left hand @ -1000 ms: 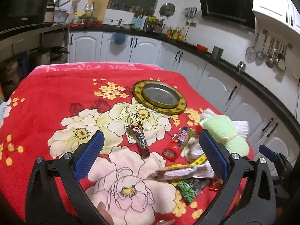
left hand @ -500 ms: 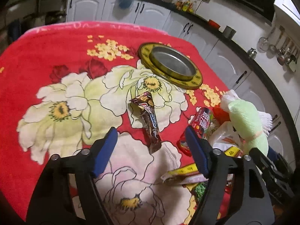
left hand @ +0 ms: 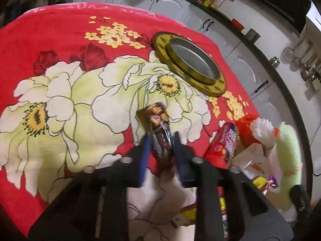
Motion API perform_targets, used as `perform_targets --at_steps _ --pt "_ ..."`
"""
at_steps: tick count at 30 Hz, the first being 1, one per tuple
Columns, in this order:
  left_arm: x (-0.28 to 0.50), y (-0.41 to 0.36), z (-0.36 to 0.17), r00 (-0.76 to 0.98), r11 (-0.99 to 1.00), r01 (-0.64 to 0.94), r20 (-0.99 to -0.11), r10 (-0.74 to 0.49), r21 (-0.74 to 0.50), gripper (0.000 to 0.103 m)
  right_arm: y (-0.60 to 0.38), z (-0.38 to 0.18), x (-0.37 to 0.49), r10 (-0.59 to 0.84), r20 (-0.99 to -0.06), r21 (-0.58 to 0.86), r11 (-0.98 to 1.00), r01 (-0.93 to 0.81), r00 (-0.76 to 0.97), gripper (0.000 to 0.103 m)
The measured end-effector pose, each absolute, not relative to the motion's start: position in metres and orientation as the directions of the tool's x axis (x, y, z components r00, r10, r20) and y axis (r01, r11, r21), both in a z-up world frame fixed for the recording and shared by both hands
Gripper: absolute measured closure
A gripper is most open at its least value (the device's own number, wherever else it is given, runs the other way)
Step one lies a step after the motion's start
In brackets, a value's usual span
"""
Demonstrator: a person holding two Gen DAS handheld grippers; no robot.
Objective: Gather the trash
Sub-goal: 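Grasp the brown candy bar wrapper with the left tool while the right tool grasps the green knitted sponge, then carry the green sponge with the right tool over the yellow-rimmed bin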
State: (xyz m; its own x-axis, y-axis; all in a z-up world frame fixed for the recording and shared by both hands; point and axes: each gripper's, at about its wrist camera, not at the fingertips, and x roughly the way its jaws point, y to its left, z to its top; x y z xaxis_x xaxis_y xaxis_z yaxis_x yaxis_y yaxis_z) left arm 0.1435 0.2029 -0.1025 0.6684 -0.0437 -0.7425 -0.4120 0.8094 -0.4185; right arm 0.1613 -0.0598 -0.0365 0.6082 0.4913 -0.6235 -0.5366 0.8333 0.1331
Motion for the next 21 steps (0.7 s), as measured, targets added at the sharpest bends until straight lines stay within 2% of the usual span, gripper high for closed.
perform_targets --at_steps 7,13,21 --pt "0.131 0.201 -0.089 0.714 0.837 -0.370 -0.700 -0.021 -0.402 0.091 -0.071 -0.019 0.149 0.509 -0.567 0.145 0.836 -0.530 0.648 0.030" --pt "0.113 0.190 -0.045 0.790 0.870 -0.309 -0.613 0.010 -0.384 0.091 -0.091 -0.006 0.145 0.500 -0.528 0.149 0.850 -0.505 0.686 0.030" --pt "0.101 0.143 0.003 0.853 0.914 -0.167 -0.518 -0.055 -0.371 0.091 -0.123 0.004 0.140 0.475 -0.494 0.157 0.872 -0.463 0.728 0.030"
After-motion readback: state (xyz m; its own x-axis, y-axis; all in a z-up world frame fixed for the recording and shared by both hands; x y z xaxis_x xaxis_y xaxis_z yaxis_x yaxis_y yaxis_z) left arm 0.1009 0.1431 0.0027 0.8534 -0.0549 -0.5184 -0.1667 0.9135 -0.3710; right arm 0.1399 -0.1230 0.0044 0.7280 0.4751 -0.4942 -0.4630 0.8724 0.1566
